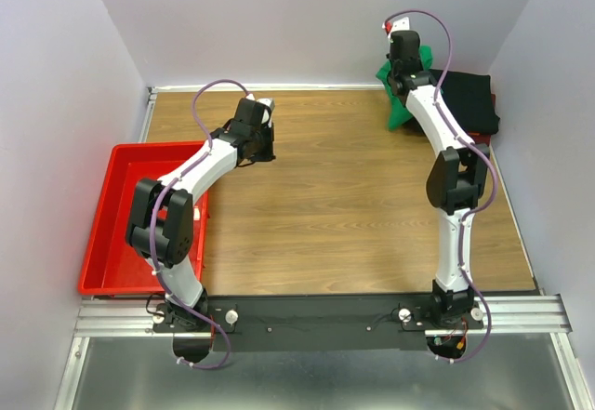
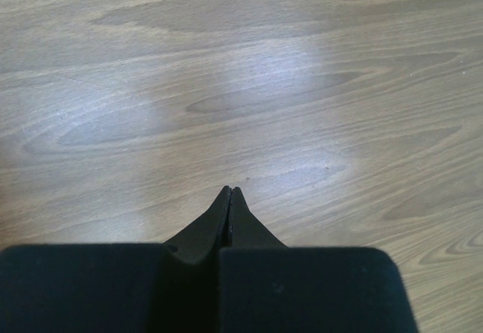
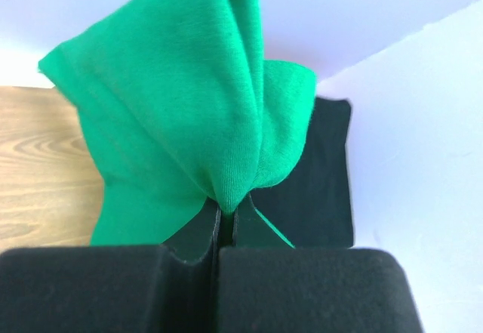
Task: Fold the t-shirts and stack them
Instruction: Neatly place the folded tshirt to the corner
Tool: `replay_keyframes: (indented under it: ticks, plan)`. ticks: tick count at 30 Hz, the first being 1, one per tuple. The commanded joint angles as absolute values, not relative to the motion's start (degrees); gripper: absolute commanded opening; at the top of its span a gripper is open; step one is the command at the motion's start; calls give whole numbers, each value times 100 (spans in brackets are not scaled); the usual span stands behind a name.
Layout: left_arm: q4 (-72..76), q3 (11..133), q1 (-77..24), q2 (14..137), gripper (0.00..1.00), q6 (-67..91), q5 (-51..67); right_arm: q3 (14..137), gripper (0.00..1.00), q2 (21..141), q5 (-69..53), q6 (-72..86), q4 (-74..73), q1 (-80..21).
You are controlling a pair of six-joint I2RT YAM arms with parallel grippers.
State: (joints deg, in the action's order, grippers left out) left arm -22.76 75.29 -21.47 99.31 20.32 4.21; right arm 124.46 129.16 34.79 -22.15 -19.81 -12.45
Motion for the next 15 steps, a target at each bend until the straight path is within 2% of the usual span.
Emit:
replay_keyframes:
  ticks: [1,15]
  plan:
    - [-2171,7453,-2127,9800,0,1934,685,12858,0,12982,3410,-2531,-1854,-1213]
    - [-2145,7418,-2118,9896,0,1925,809,12911,0,12481,3208,-2558,-1863,-967]
